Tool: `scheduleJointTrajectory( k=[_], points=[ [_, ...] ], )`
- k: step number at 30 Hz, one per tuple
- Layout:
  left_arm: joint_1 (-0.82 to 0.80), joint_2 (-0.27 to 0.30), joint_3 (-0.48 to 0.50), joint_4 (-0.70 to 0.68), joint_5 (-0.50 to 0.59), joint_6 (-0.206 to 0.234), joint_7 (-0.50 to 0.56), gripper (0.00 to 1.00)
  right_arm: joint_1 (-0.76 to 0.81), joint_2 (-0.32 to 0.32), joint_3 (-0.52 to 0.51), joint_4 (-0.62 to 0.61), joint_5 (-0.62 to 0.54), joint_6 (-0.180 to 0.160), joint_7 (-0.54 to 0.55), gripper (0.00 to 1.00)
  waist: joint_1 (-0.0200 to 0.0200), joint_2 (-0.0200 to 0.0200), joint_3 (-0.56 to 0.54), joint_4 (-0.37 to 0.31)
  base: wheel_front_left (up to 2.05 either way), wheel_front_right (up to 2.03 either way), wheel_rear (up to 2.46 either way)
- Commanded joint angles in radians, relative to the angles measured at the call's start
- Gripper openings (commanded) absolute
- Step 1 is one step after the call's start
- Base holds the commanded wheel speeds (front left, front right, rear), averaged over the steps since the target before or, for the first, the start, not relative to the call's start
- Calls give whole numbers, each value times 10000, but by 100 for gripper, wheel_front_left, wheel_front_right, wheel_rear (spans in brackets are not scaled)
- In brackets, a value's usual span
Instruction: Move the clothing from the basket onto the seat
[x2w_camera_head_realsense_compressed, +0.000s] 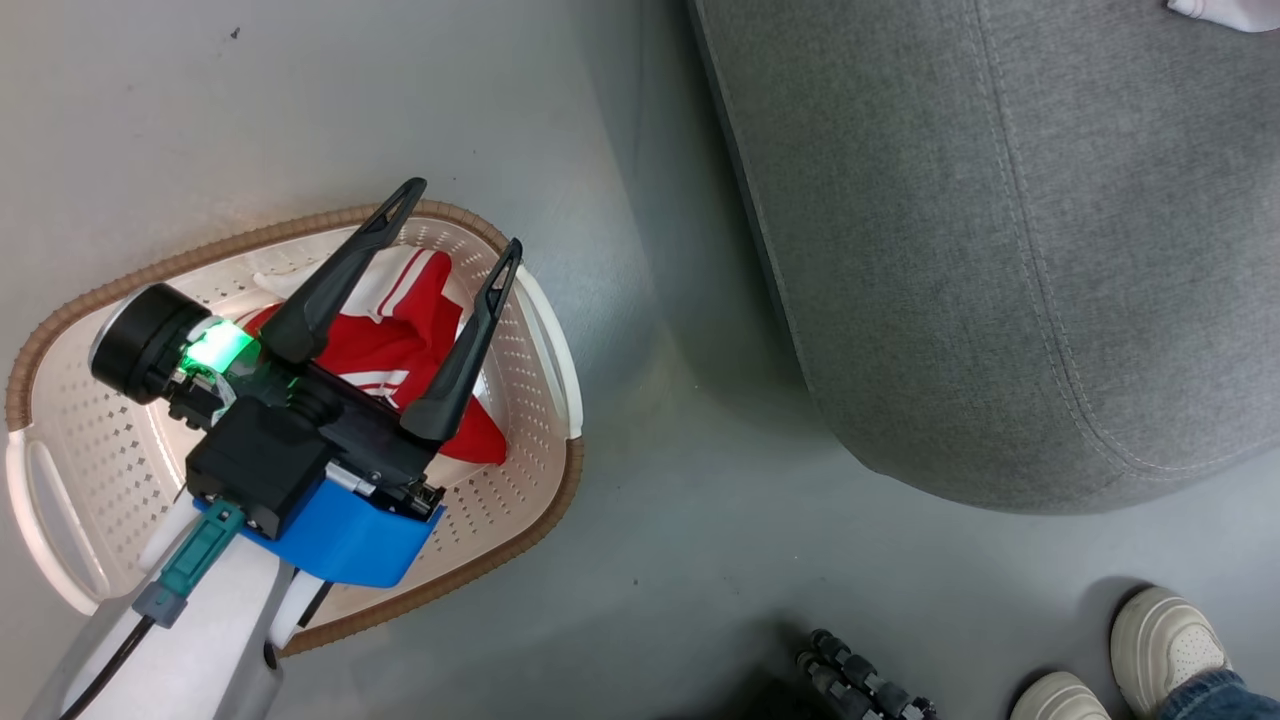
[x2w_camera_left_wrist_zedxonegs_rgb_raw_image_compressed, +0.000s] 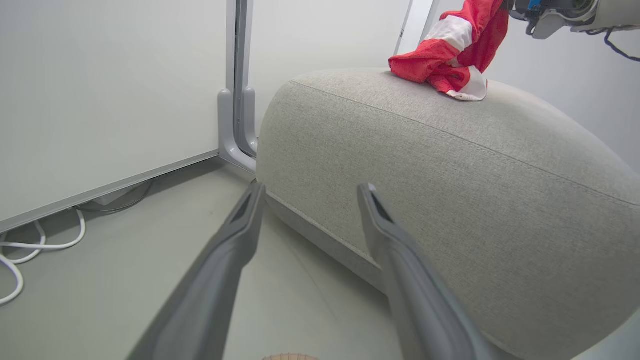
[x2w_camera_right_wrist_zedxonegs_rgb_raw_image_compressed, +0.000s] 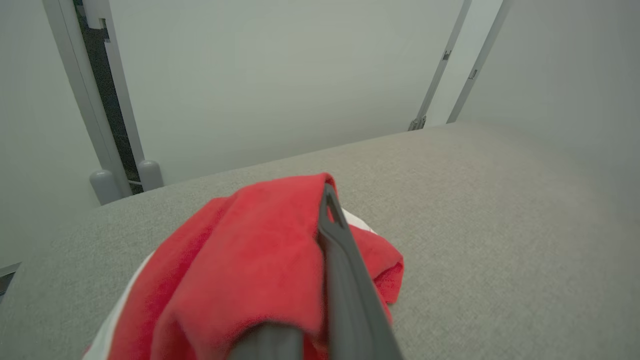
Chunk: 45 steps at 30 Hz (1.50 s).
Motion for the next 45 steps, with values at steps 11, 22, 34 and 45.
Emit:
scheduleJointTrajectory(
  k=[11,22,34,45],
  points=[
    [-172,-144,35,141,-48,19,-48,100,95,305,-438,1644,-833,1,-499,100,-3,0,-141,181,0,0,0],
    [152,-1090,158,866,-418,2,-48,100,1015,337,191,2424,-1376,1,-908,100,-3,0,-1857,646,0,0,0],
    [1315,-1985,919,1945,-858,-8,-48,100,3310,933,935,1562,-1030,1,-1200,100,-3,0,-4503,940,0,0,0],
    [2088,-2422,1156,2572,-1116,-10,-48,100,6034,1430,1664,-1129,-327,3,-1203,100,-3,0,-5890,1390,0,0,0]
  ],
)
